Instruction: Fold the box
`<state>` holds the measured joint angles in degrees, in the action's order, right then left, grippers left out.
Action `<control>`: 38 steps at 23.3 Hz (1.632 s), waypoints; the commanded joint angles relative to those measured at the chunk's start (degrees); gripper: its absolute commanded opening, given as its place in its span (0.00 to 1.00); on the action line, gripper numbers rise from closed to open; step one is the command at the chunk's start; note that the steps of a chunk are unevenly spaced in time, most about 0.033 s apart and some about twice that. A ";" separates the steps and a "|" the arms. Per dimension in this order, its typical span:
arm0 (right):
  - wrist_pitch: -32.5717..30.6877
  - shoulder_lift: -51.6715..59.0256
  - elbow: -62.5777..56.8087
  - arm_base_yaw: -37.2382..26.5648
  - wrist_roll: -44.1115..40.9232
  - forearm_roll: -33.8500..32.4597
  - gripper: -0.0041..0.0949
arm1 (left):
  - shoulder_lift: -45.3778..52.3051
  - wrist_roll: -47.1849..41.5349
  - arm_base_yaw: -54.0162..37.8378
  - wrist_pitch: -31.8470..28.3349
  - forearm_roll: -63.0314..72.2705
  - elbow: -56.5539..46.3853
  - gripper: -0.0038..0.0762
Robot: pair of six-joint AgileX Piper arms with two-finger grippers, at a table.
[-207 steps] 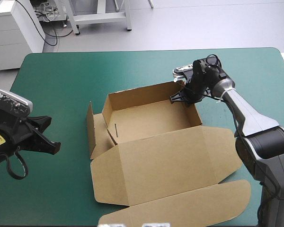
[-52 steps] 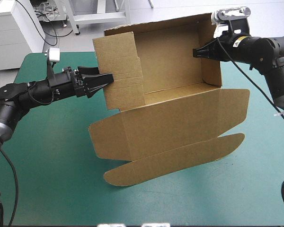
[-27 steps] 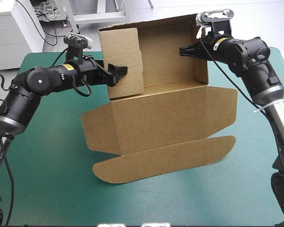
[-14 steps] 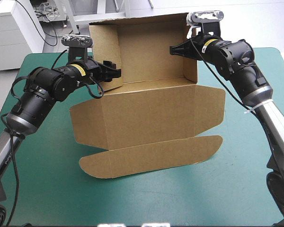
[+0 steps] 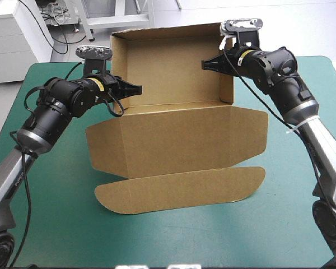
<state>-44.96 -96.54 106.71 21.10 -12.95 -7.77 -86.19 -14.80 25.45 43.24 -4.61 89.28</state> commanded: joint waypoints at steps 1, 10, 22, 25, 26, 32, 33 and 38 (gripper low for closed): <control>3.03 1.47 1.81 0.41 1.32 0.81 0.02 | 1.22 3.54 1.19 -2.09 4.02 2.06 0.04; -11.21 -3.44 1.81 0.41 7.21 6.30 0.02 | -4.44 7.13 1.08 6.86 4.61 2.15 0.04; -18.80 -11.28 1.81 0.41 9.43 11.21 0.02 | -9.70 17.32 -5.10 12.95 16.87 2.05 0.04; -19.05 -13.66 1.81 0.41 9.43 12.89 0.02 | -12.51 17.42 -5.10 14.28 17.49 2.05 0.04; -19.05 -14.13 1.81 0.41 9.43 12.93 0.02 | -13.25 17.42 -5.10 15.05 17.49 2.05 0.04; -19.29 -18.50 1.81 0.41 9.43 13.38 0.02 | -17.71 19.19 -5.10 17.45 17.78 2.05 0.04; -19.42 -18.80 1.81 0.41 9.43 13.50 0.02 | -17.98 19.32 -5.10 17.45 17.78 2.05 0.04; -19.37 -19.95 1.81 0.41 9.43 13.60 0.02 | -18.88 19.33 -5.10 16.95 17.13 2.05 0.04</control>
<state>-66.13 -117.99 107.57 20.86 -7.47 2.56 -107.36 0.00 19.44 63.26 8.01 89.62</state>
